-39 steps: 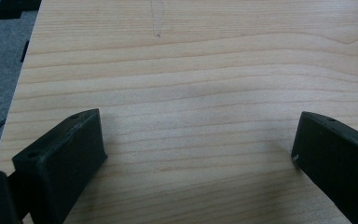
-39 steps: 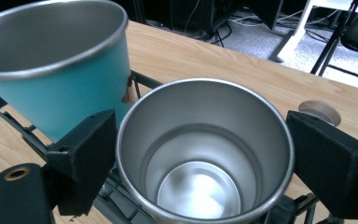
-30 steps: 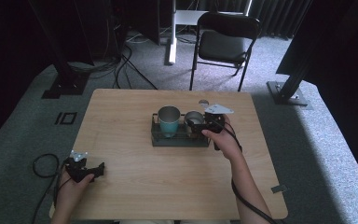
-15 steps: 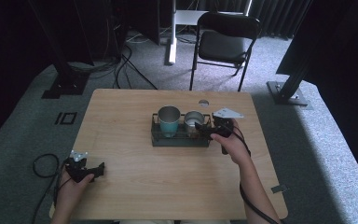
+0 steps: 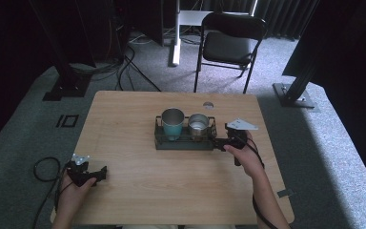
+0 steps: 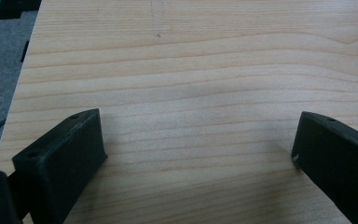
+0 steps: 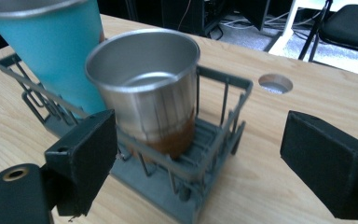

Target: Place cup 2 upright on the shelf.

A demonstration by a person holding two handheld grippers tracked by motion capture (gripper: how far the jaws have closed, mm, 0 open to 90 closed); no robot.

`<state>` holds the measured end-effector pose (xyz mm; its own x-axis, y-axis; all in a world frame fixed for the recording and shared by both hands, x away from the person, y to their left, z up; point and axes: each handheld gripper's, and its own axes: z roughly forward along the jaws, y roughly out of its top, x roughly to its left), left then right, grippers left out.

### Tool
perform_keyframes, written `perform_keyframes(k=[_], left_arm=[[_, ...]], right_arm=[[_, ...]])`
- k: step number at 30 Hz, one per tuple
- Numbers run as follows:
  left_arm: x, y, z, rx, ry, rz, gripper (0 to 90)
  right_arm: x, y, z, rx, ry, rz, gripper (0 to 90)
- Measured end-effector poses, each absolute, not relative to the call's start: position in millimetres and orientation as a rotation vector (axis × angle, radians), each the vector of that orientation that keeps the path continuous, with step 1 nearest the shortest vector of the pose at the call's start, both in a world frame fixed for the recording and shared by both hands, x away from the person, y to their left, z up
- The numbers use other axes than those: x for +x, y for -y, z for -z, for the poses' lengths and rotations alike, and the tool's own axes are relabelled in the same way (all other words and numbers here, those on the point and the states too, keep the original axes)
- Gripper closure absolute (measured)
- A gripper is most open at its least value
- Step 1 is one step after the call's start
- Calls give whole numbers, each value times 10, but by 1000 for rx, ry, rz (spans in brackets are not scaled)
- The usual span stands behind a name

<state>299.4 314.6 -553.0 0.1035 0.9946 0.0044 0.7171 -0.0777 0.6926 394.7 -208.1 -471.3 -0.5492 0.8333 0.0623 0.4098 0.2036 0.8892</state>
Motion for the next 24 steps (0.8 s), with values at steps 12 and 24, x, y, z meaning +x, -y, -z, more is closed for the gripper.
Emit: perform_keyframes(k=[12, 24], left_arm=[[2994, -3146, 5530, 1853, -1668, -675, 29], [2994, -3146, 5531, 1852, -1667, -677, 30]], right_arm=[[3827, 2194, 4942, 1166, -2062, -1281, 125], [3655, 2289, 5182, 1141, -2121, -1213, 124]])
